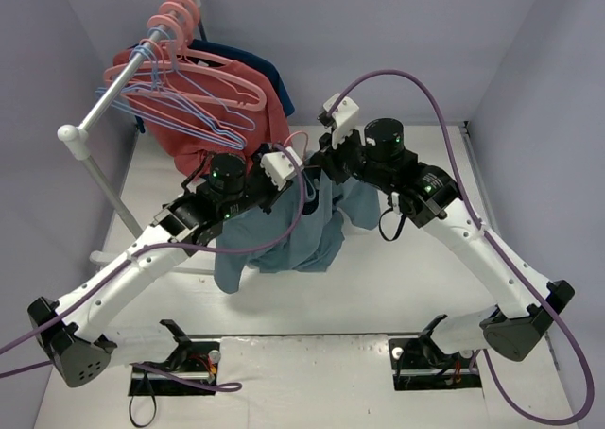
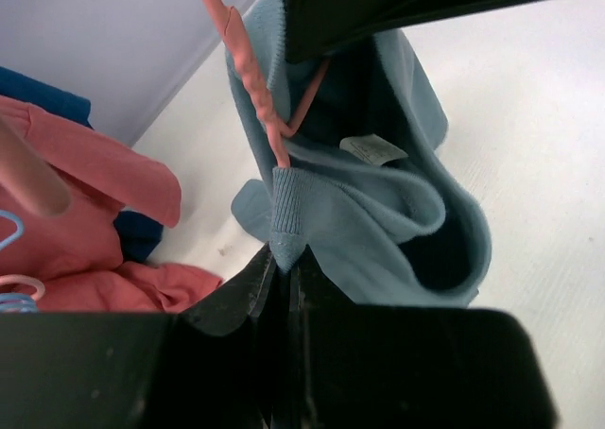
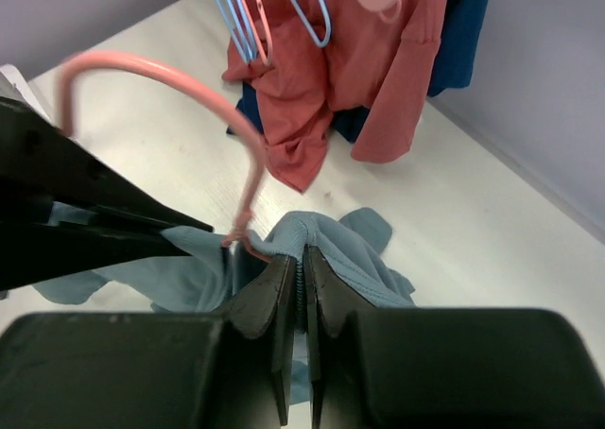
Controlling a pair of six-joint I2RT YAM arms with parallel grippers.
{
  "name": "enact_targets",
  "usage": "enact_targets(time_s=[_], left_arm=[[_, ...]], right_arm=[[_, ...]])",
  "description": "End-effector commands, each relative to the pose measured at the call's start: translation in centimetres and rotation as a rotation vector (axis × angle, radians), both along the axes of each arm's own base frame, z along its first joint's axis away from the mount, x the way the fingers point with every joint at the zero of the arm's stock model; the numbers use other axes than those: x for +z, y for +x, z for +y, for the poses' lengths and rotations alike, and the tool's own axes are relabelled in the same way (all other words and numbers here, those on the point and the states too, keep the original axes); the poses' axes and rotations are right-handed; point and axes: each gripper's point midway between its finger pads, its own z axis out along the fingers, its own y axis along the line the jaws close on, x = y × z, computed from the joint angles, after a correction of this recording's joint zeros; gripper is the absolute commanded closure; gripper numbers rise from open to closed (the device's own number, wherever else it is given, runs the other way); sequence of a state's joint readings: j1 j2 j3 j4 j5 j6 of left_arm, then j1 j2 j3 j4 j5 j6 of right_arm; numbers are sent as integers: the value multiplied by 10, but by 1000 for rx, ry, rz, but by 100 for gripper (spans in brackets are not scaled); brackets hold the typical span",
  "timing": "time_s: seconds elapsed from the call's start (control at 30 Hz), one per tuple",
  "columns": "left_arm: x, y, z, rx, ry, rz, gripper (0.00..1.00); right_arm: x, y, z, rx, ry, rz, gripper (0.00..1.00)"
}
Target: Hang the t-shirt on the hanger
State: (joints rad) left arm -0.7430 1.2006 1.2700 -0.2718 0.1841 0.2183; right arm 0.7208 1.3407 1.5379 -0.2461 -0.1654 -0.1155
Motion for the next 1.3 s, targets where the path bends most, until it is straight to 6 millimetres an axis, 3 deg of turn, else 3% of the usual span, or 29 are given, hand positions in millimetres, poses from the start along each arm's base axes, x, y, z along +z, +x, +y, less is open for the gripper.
enact_targets(time_s=[0.0, 0.1, 0.23, 0.33, 0.47, 0.53, 0.6, 0.8, 1.03, 1.27], left_arm=[[85, -4, 5, -7, -266, -246, 100], [80, -7, 11, -19, -279, -243, 100], [78, -13, 14, -68, -304, -238, 100], [72, -16, 16, -94, -296, -224, 100], [62, -16, 21, -122, -289, -200, 100], [57, -16, 23, -132, -279, -186, 100], [53, -17, 25, -157, -269, -178, 100], [51, -18, 33, -199, -251, -169, 100], [44, -25, 30, -266, -219, -132, 100], [45, -23, 34, -256, -197, -140, 100]], right_arm=[[8, 4, 10, 18, 50, -42, 95], [-2, 4, 9, 19, 30, -32, 91], [-8, 4, 4, 14, 9, -36, 73], [-4, 5, -1, 19, -3, -62, 58], [10, 1, -9, 103, 14, -95, 48], [15, 9, -26, 126, 22, -100, 46], [16, 3, -29, 214, 34, -92, 45], [2, 10, -59, 292, -9, -133, 45], [-40, 31, -75, 318, -89, -126, 43], [-64, 45, -98, 226, -173, -118, 43]])
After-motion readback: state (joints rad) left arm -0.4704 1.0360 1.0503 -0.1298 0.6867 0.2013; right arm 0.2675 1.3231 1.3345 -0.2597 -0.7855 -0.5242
